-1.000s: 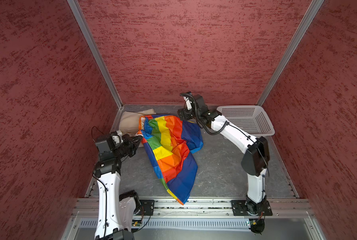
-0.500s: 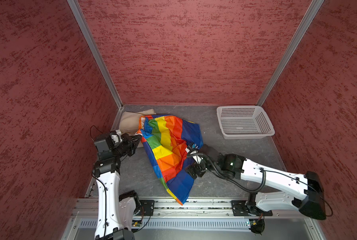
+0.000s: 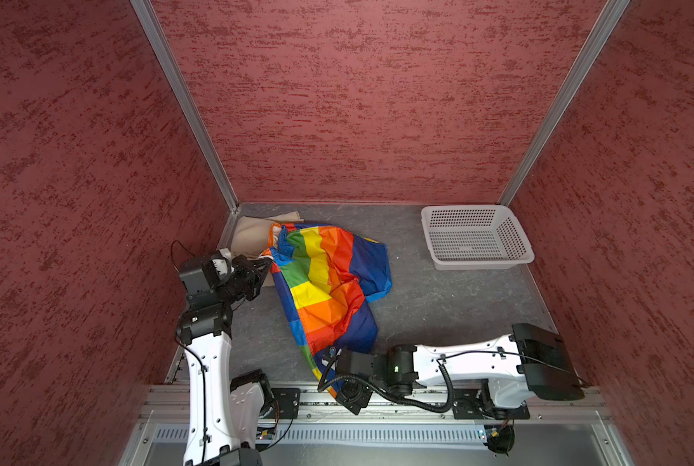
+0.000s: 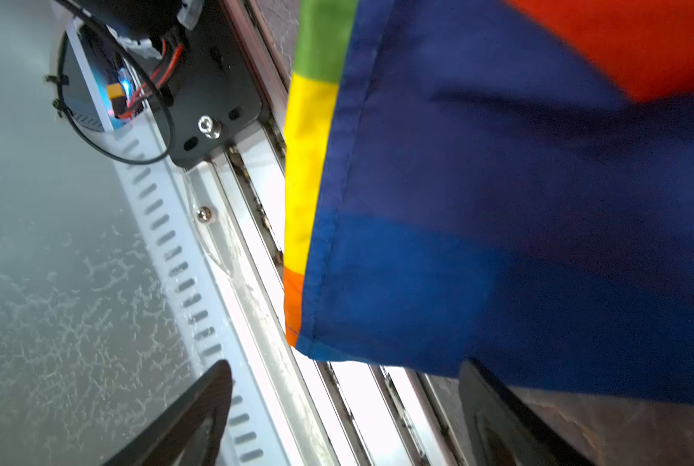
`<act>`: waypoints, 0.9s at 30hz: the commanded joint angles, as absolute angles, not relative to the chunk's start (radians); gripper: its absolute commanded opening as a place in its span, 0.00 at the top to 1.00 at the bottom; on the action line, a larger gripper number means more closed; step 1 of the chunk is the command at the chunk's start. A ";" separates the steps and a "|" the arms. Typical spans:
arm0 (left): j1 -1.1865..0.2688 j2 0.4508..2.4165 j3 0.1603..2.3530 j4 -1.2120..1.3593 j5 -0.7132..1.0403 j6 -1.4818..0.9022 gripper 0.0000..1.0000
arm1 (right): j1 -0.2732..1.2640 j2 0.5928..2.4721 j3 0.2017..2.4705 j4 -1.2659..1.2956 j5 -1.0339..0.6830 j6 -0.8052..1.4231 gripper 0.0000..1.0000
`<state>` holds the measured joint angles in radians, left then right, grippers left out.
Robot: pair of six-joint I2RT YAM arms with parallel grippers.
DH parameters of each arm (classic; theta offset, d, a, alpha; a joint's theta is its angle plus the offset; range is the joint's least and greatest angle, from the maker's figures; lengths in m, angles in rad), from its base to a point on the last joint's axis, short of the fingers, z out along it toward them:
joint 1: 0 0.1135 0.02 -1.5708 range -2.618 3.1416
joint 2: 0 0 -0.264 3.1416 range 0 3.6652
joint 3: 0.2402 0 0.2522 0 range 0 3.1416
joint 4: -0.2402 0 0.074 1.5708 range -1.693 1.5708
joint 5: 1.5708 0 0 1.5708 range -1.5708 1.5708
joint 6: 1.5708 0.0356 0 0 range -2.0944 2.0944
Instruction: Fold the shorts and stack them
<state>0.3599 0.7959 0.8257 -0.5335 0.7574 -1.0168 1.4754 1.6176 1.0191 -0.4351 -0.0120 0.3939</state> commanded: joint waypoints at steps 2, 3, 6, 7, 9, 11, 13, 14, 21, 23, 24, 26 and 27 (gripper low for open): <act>0.360 0.780 0.853 -0.546 0.743 -1.005 1.00 | 1.488 1.670 1.078 -0.328 -0.008 0.428 0.11; 0.358 0.781 0.853 -0.548 0.740 -1.006 1.00 | 1.489 1.684 1.084 -0.321 -0.007 0.426 0.11; 0.354 0.780 0.853 -0.548 0.736 -1.007 1.00 | 1.489 1.729 1.106 -0.333 0.021 0.431 0.12; 0.353 0.781 0.854 -0.547 0.736 -1.007 1.00 | 1.488 1.745 1.113 -0.345 0.031 0.440 0.13; 0.353 0.784 0.857 -0.548 0.736 -1.003 1.00 | 1.489 1.776 1.125 -0.364 0.052 0.456 0.18; 0.353 0.788 0.861 -0.548 0.736 -1.002 1.00 | 1.488 1.797 1.134 -0.378 0.078 0.470 0.26; 0.353 0.794 0.862 -0.540 0.736 -1.005 1.00 | 1.486 1.810 1.130 -0.379 0.105 0.485 0.41; 0.353 0.801 0.864 -0.538 0.737 -1.007 1.00 | 1.484 1.815 1.126 -0.379 0.116 0.492 0.55; 0.353 0.836 0.901 -0.533 0.741 -1.000 1.00 | 1.462 1.698 1.030 -0.405 0.181 0.553 1.00; 0.353 0.842 0.905 -0.532 0.741 -0.999 1.00 | 1.442 1.621 0.987 -0.434 0.194 0.574 1.00; 0.353 0.844 0.905 -0.528 0.744 -1.001 1.00 | 1.431 1.585 0.972 -0.456 0.206 0.582 1.00; 0.353 0.843 0.903 -0.525 0.747 -1.003 1.00 | 1.404 1.494 0.949 -0.540 0.260 0.595 1.00; 0.353 0.841 0.901 -0.525 0.747 -1.004 1.00 | 1.389 1.460 0.942 -0.582 0.288 0.598 1.00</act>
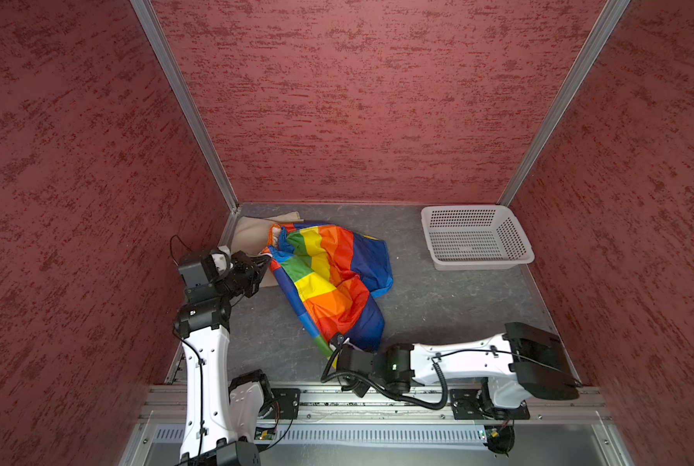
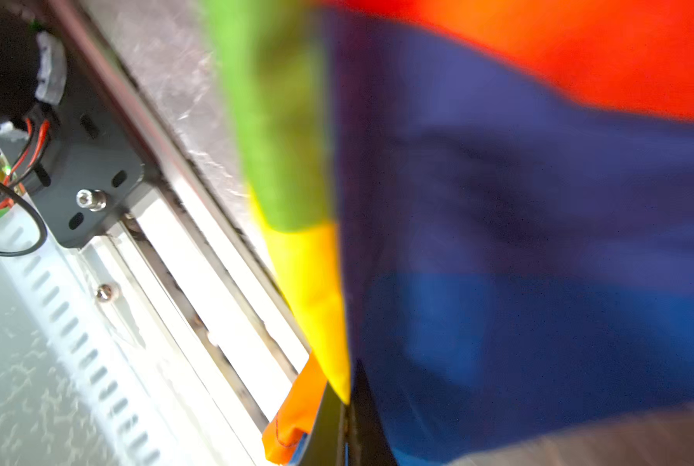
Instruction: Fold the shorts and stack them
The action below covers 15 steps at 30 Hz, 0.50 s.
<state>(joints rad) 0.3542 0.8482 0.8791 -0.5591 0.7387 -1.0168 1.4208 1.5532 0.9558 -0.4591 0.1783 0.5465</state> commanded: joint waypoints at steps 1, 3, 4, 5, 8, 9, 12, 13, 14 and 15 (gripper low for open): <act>0.353 0.838 0.899 -0.525 0.750 -1.006 1.00 | 1.366 1.386 0.937 -0.633 0.323 0.602 1.00; 0.350 0.830 0.892 -0.528 0.763 -1.011 1.00 | 1.316 1.280 0.927 -0.712 0.380 0.610 1.00; 0.350 0.823 0.885 -0.530 0.773 -1.014 1.00 | 1.282 1.223 0.919 -0.739 0.397 0.615 1.00; 0.349 0.813 0.879 -0.541 0.777 -1.014 1.00 | 1.248 1.173 0.910 -0.755 0.402 0.621 1.00; 0.346 0.759 0.838 -0.582 0.773 -1.008 1.00 | 1.160 1.078 0.897 -0.807 0.437 0.663 1.00; 0.347 0.743 0.828 -0.598 0.767 -1.003 1.00 | 1.134 1.060 0.899 -0.837 0.458 0.684 1.00; 0.350 0.721 0.825 -0.644 0.743 -0.975 1.00 | 1.063 1.003 0.928 -0.932 0.546 0.728 1.00; 0.350 0.725 0.830 -0.646 0.741 -0.973 1.00 | 1.039 0.979 0.940 -0.954 0.573 0.734 1.00; 0.349 0.731 0.836 -0.637 0.741 -0.978 1.00 | 1.009 0.955 0.954 -0.960 0.591 0.723 1.00; 0.346 0.738 0.840 -0.618 0.744 -0.990 1.00 | 0.978 0.936 0.966 -0.961 0.608 0.710 1.00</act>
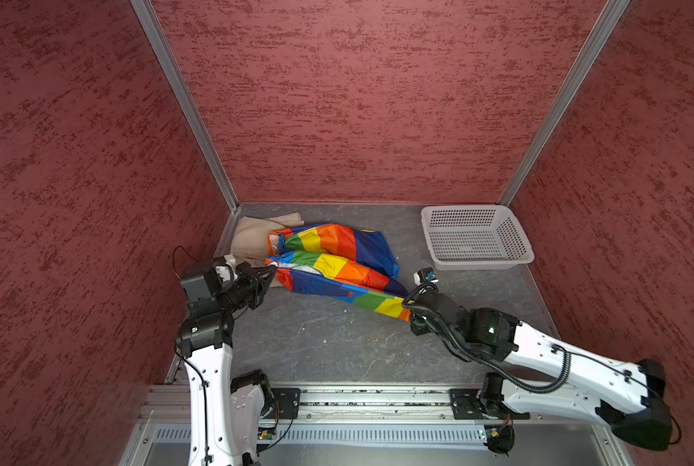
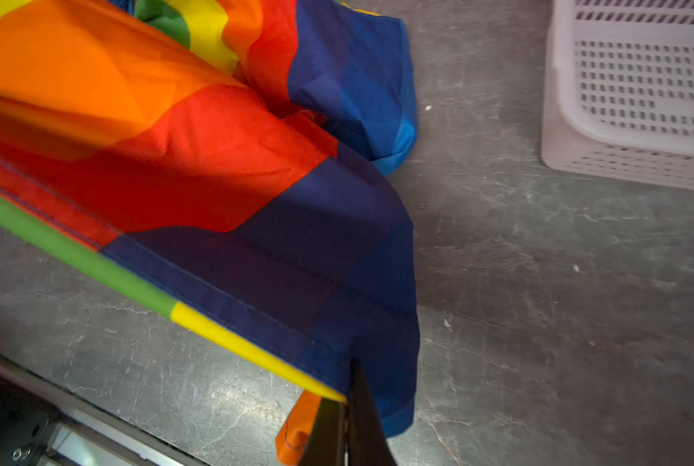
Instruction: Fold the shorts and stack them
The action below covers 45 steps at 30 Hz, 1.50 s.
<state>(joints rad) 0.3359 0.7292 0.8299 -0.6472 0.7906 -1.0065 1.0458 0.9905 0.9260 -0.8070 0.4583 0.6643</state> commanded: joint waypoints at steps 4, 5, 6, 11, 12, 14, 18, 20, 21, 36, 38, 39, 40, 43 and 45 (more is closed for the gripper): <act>0.295 0.816 0.894 -0.483 0.726 -1.067 1.00 | 0.792 0.906 1.044 -0.841 0.637 0.551 1.00; 0.262 0.856 0.939 -0.467 0.703 -1.066 1.00 | 0.730 0.917 1.068 -0.786 0.635 0.500 1.00; 0.229 0.892 0.985 -0.459 0.678 -1.060 1.00 | 0.679 0.931 1.093 -0.740 0.617 0.455 1.00; 0.055 1.121 1.311 -0.450 0.558 -1.005 1.00 | 0.413 1.123 1.332 -0.559 0.440 0.302 1.00; 0.039 1.170 1.379 -0.449 0.548 -1.001 1.00 | 0.377 1.186 1.403 -0.548 0.427 0.278 1.00; 0.028 1.255 1.493 -0.434 0.547 -1.002 1.00 | 0.332 1.303 1.546 -0.543 0.412 0.241 1.00; 0.024 1.404 1.722 -0.431 0.547 -1.000 1.00 | 0.265 1.513 1.836 -0.555 0.379 0.197 1.00; 0.024 1.471 1.832 -0.434 0.549 -0.996 1.00 | 0.233 1.587 1.953 -0.557 0.368 0.184 1.00; 0.024 1.508 1.901 -0.441 0.551 -0.994 1.00 | 0.216 1.626 2.020 -0.562 0.354 0.183 1.00; 0.123 2.113 2.793 -0.366 0.724 -1.256 1.00 | 0.100 1.928 2.535 -0.433 0.197 0.177 1.00; 0.133 2.079 2.760 -0.351 0.727 -1.228 1.00 | 0.097 1.900 2.515 -0.368 0.176 0.184 1.00; 0.141 2.057 2.731 -0.330 0.728 -1.221 1.00 | 0.096 1.885 2.503 -0.331 0.180 0.190 1.00; 0.150 2.039 2.713 -0.316 0.731 -1.226 1.00 | 0.093 1.871 2.499 -0.303 0.193 0.199 1.00; 0.185 2.009 2.685 -0.301 0.758 -1.249 1.00 | 0.083 1.833 2.494 -0.236 0.246 0.239 1.00; 0.200 1.990 2.664 -0.301 0.778 -1.247 1.00 | 0.081 1.810 2.480 -0.215 0.222 0.239 1.00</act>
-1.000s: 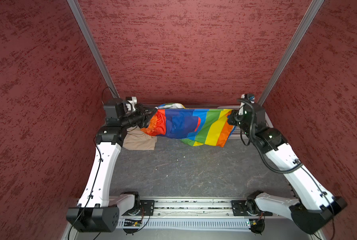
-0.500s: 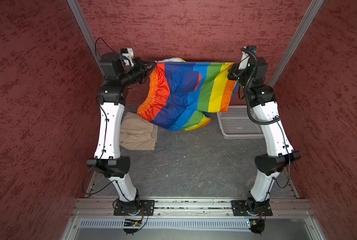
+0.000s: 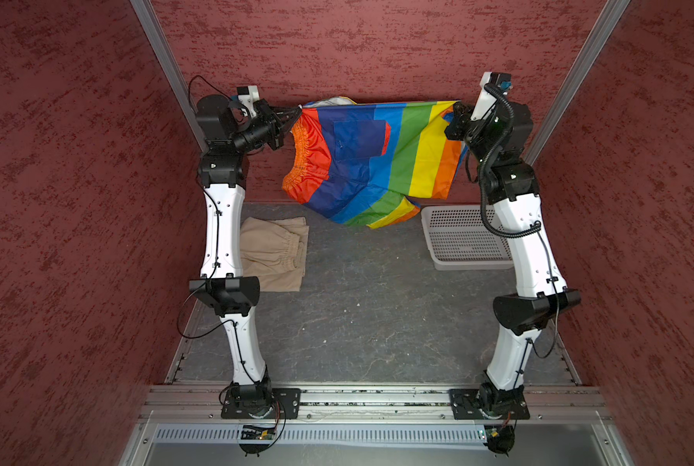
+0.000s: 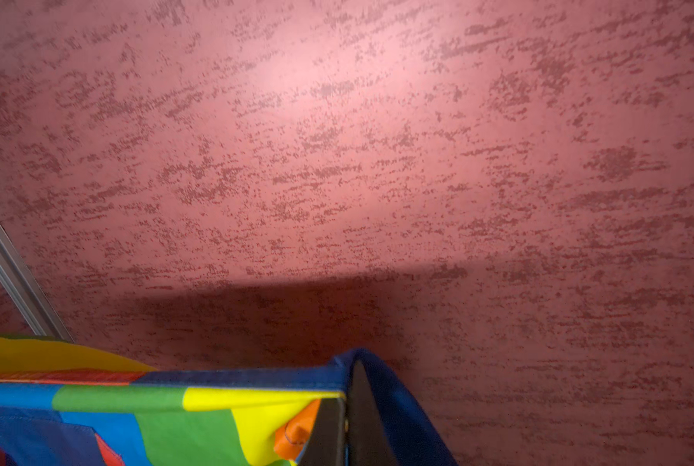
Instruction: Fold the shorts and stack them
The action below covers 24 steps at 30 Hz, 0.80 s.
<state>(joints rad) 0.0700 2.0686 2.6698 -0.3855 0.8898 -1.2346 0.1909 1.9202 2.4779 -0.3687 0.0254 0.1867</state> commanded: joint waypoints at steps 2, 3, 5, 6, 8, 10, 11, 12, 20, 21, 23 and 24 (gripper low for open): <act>0.202 1.957 2.615 -0.301 0.781 -1.221 1.00 | 0.081 1.804 2.463 -0.250 0.150 0.230 1.00; 0.202 1.941 2.581 -0.300 0.779 -1.204 1.00 | 0.081 1.800 2.448 -0.288 0.120 0.231 1.00; 0.202 1.907 2.496 -0.301 0.788 -1.175 1.00 | 0.081 1.761 2.331 -0.353 0.070 0.240 1.00; 0.201 1.886 2.450 -0.296 0.808 -1.167 1.00 | 0.082 1.715 2.212 -0.333 0.047 0.249 1.00; 0.191 1.806 2.246 -0.244 0.854 -1.144 1.00 | 0.083 1.565 1.837 -0.137 0.010 0.284 1.00; 0.186 1.677 1.985 -0.160 0.857 -1.114 1.00 | 0.084 1.410 1.520 0.032 0.015 0.320 1.00; 0.189 1.600 1.838 -0.112 0.855 -1.094 1.00 | 0.083 1.349 1.404 0.062 0.029 0.339 1.00; 0.195 1.535 1.722 -0.092 0.849 -1.074 1.00 | 0.083 1.301 1.321 0.071 0.031 0.354 1.00; 0.233 1.153 1.228 -0.256 0.782 -0.870 1.00 | 0.163 1.060 0.870 0.069 -0.122 0.467 1.00; 0.236 1.134 1.203 -0.274 0.783 -0.857 1.00 | 0.183 1.048 0.853 0.066 -0.126 0.473 1.00; 0.239 1.089 1.129 -0.291 0.777 -0.844 1.00 | 0.230 1.019 0.811 0.057 -0.124 0.477 1.00; 0.242 1.071 1.090 -0.285 0.773 -0.844 1.00 | 0.253 1.006 0.793 0.050 -0.117 0.476 1.00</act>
